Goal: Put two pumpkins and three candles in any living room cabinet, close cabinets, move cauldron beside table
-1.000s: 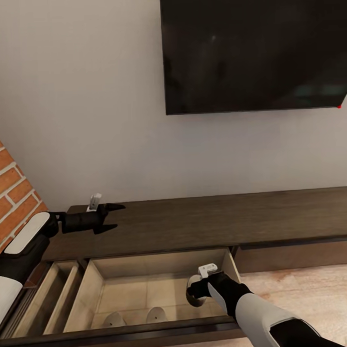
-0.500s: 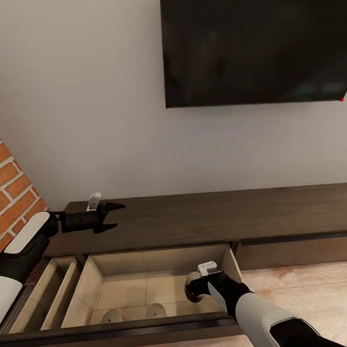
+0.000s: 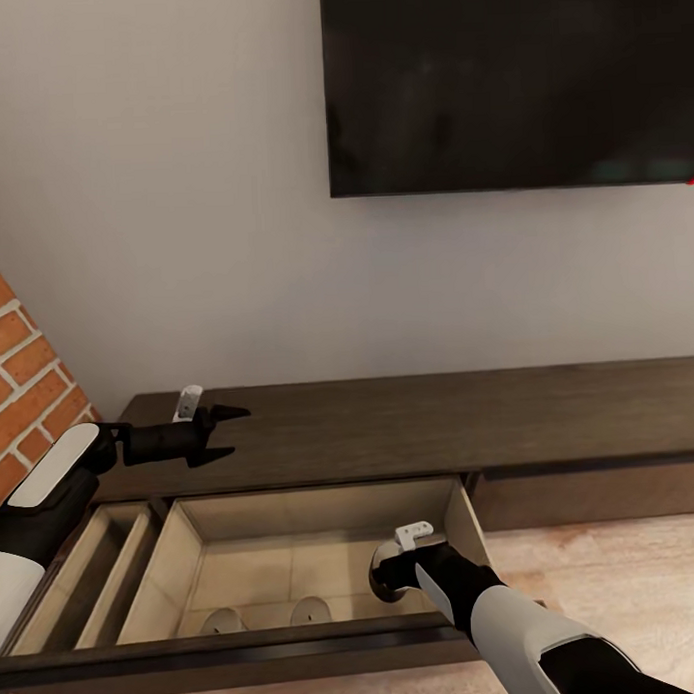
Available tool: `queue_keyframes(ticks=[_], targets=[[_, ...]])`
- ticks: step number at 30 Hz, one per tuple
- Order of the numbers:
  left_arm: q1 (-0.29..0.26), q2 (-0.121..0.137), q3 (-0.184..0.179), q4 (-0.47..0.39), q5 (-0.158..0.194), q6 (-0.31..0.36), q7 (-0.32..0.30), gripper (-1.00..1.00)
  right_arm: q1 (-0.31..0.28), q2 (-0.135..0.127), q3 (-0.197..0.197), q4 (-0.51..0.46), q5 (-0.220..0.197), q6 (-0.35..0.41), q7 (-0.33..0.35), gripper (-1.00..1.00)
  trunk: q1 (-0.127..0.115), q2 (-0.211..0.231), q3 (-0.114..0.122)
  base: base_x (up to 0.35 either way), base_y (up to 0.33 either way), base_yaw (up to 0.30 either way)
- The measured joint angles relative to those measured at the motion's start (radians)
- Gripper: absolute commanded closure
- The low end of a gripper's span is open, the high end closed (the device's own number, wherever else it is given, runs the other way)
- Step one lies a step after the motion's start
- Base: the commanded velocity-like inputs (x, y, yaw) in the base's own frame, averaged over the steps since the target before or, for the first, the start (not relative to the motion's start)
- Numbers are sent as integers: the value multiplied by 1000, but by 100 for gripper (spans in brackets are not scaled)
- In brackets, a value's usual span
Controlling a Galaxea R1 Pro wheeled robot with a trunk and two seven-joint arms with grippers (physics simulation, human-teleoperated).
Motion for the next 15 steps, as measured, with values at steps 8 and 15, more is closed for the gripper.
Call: queue_keyframes(ticks=[8,15], targets=[[0,5,2,0,7,1,-2,-100,0,0,-1,-1,-1,1,-5,100,4,-7,-5,0,0,0],[0,8,2,14,2,1,-4,-100,0,0,-2,6,-1,4,-7,100,4,-7,-5,154,0,0]])
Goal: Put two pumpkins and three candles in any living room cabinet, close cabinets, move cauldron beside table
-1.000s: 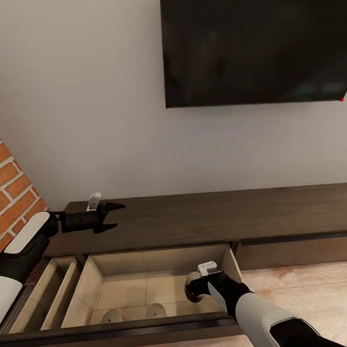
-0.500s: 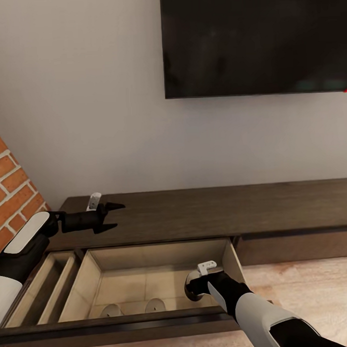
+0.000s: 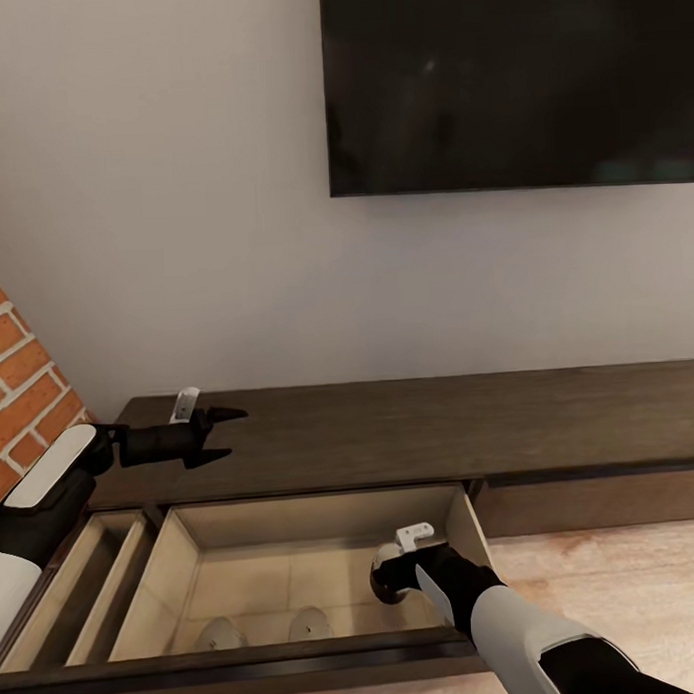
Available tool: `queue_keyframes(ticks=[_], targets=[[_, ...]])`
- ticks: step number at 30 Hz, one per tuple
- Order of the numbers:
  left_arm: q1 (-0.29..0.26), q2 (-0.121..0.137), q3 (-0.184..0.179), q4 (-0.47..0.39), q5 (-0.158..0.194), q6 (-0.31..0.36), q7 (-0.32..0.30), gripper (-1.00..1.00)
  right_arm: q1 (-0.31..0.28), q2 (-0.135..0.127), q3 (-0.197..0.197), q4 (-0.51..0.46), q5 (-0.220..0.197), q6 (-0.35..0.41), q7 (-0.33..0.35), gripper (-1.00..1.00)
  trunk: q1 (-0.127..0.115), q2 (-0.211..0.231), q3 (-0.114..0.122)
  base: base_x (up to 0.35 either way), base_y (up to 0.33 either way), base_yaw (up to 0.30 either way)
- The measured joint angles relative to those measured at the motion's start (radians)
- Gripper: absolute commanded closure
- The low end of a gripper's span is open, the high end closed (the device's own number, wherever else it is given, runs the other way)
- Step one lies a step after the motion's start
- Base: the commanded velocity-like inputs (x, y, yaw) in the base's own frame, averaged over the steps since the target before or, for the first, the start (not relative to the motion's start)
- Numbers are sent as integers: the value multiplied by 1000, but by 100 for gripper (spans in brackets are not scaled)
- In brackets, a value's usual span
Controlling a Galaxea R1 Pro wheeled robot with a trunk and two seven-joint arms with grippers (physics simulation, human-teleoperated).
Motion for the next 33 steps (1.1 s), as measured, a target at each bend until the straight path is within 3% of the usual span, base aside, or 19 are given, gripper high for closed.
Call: queue_keyframes(ticks=[19,33], targets=[[0,-2,-1,1,2,-1,0,-100,4,0,-1,98,-1,-8,-11,100,0,0,0,7,0,0],[0,-2,-1,1,2,-1,-1,-100,30,0,-1,120,-2,-76,-12,100,0,0,0,0,0,0]])
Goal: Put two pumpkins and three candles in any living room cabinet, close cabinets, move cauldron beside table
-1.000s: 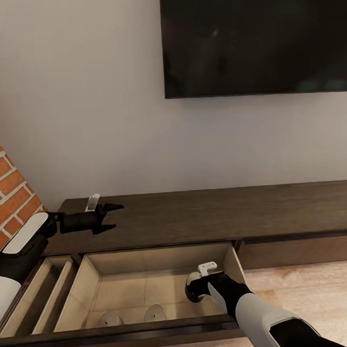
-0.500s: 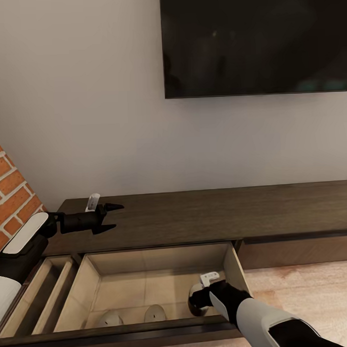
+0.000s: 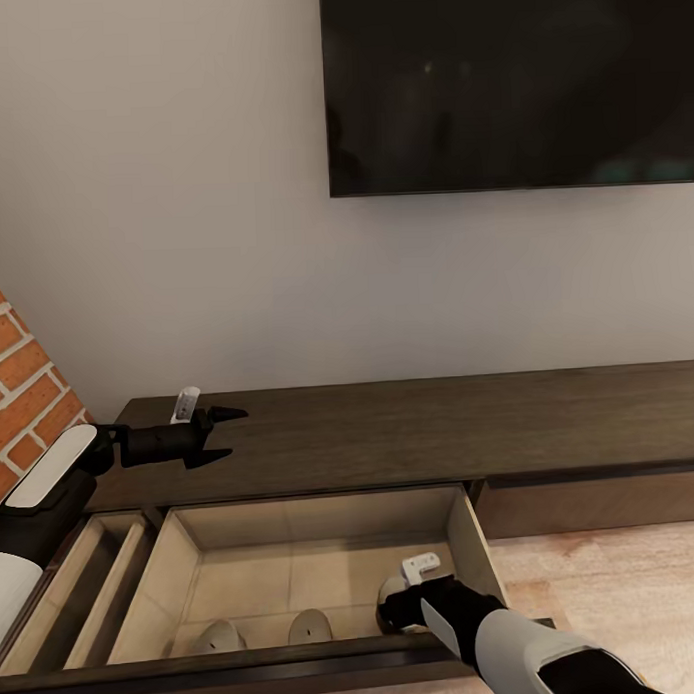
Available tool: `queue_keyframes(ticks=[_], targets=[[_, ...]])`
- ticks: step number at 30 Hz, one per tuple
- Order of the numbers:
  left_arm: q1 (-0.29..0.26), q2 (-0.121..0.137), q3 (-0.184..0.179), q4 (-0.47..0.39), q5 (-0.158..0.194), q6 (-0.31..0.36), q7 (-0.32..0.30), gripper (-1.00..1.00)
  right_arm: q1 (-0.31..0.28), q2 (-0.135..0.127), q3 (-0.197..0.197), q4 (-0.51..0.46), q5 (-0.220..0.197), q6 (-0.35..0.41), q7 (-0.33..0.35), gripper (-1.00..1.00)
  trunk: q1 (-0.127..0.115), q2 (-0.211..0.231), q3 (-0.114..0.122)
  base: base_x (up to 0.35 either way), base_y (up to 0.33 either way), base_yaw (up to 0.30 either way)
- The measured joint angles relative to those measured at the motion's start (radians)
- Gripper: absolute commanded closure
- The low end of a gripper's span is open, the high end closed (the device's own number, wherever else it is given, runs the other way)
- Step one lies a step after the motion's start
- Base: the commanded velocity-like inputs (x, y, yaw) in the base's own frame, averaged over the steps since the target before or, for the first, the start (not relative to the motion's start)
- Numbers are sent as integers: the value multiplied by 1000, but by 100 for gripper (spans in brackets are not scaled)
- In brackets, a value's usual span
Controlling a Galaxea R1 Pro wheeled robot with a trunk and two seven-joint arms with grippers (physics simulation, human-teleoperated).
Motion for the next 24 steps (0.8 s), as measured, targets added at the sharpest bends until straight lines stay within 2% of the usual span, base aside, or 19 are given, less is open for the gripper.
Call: queue_keyframes(ticks=[6,7,24], targets=[[0,0,0,0,0,0,0,-100,5,0,0,0,0,-3,-1,100,0,0,0,0,0,0],[0,0,0,0,0,1,0,-100,5,0,0,0,0,-3,-1,-100,0,0,0,0,0,0],[0,0,0,1,0,0,0,-100,5,0,0,0,0,-3,-1,-100,0,0,0,0,0,0]])
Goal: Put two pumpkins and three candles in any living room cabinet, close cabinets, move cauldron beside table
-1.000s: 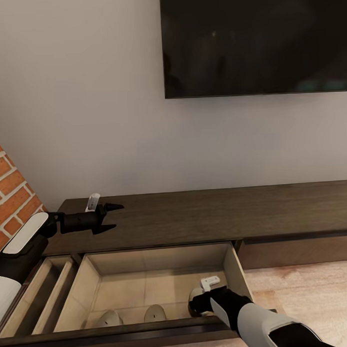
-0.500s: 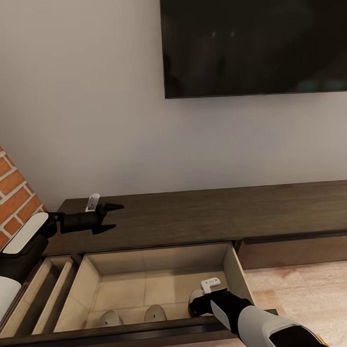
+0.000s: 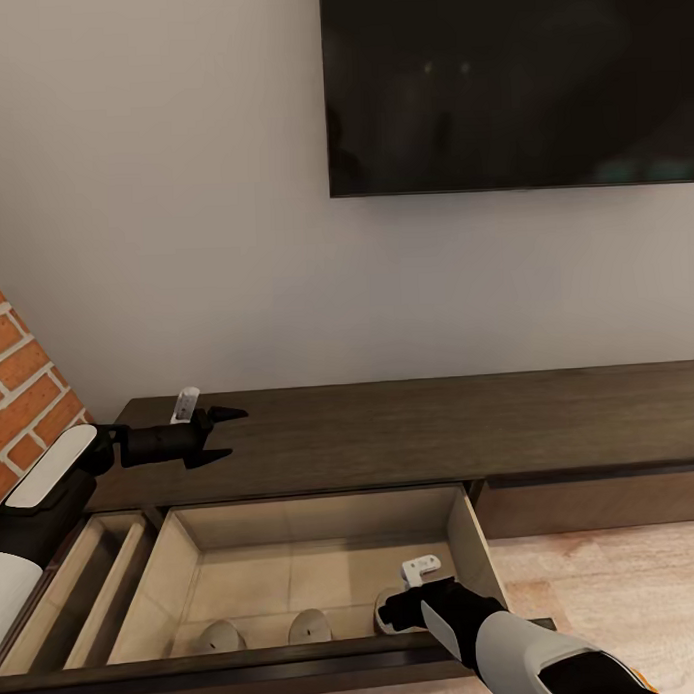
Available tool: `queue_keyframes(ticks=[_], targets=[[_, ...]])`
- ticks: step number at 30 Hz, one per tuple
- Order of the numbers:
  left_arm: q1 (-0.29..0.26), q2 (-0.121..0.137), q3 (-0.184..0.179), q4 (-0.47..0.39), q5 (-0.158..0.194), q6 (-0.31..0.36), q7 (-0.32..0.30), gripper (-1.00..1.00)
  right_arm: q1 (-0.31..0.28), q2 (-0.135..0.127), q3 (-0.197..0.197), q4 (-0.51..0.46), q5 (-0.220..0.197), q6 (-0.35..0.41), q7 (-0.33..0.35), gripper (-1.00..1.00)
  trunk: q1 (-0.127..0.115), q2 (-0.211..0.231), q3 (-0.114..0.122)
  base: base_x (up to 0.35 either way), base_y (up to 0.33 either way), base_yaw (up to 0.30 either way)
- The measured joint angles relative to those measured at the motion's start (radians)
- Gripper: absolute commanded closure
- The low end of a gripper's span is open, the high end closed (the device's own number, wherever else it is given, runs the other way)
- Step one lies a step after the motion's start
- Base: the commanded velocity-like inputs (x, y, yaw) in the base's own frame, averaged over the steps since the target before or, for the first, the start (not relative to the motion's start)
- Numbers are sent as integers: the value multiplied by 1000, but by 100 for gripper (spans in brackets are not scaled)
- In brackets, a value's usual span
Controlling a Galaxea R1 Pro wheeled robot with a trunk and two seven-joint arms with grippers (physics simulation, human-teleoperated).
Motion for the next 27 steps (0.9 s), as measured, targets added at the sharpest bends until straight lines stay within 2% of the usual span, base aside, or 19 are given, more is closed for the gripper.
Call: queue_keyframes(ticks=[6,8,9,11,12,13,14,15,18,19,23,27], targets=[[0,1,0,0,-1,0,1,-100,-4,0,-1,-24,2,-4,18,-100,0,0,0,0,0,0],[0,0,0,0,-1,0,1,-100,-4,-2,-5,-69,1,-5,63,-100,0,0,0,0,0,0],[0,0,0,0,-1,0,1,-100,-5,-4,-7,-115,1,-2,122,-100,0,0,0,0,0,0],[0,0,0,0,-2,-1,1,-100,-5,-7,-9,-161,-1,2,193,-100,0,0,0,0,0,0],[0,0,0,0,-3,-1,1,-100,-5,-12,-11,-201,-8,7,272,-100,0,0,0,0,0,0],[0,0,0,0,-3,-1,1,-100,-5,-15,-11,-213,-11,8,301,-100,0,0,0,0,0,0],[0,0,-1,0,-3,-1,1,-100,-5,-27,-15,-241,-28,10,382,-100,0,0,0,0,0,0],[0,0,-1,0,-3,-1,1,-100,-5,-34,-16,-250,-36,11,410,-100,0,0,0,0,0,0],[0,-1,-1,0,-3,-1,1,-100,-5,-92,-19,-290,-97,16,559,-100,0,0,0,0,0,0],[0,-2,-1,0,-3,-1,1,-100,-5,-107,-20,-302,-122,40,588,-100,0,0,0,0,0,0],[0,-3,-2,0,-3,-1,1,-100,-5,-129,-20,-351,-153,192,617,-100,0,0,0,0,0,0],[0,-3,-2,0,-3,-1,1,-100,-5,-142,-20,-378,-158,249,623,-100,0,0,0,0,0,0]])
